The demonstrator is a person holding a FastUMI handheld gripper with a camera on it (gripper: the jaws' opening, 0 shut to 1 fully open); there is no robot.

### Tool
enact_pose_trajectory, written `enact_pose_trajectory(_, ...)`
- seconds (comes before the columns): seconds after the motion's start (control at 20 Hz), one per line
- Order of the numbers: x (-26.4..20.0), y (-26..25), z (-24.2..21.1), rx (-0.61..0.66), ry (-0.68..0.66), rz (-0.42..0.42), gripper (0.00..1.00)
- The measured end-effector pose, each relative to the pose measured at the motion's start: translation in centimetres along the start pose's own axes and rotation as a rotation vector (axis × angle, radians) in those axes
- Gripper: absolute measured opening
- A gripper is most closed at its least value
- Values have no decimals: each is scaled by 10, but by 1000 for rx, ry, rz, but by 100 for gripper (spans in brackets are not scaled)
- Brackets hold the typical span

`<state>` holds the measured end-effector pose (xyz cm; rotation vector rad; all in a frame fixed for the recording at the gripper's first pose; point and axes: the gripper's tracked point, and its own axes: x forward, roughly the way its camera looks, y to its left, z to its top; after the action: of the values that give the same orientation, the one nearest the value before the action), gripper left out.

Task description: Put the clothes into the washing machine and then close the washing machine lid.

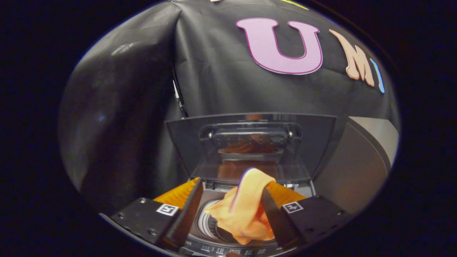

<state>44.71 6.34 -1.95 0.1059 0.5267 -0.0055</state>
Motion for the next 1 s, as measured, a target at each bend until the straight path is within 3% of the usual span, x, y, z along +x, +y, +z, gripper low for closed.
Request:
enact_pose_trajectory(0.05, 3, -1, -6, 26, 5, 0, 94)
enact_pose_trajectory(0.25, 8, -4, -13, 87, 10, 21, 96)
enact_pose_trajectory(0.5, -8, 4, 25, 33, -76, 38, 97)
enact_pose_trajectory(1.0, 5, 23, 64, -17, -178, 34, 97)
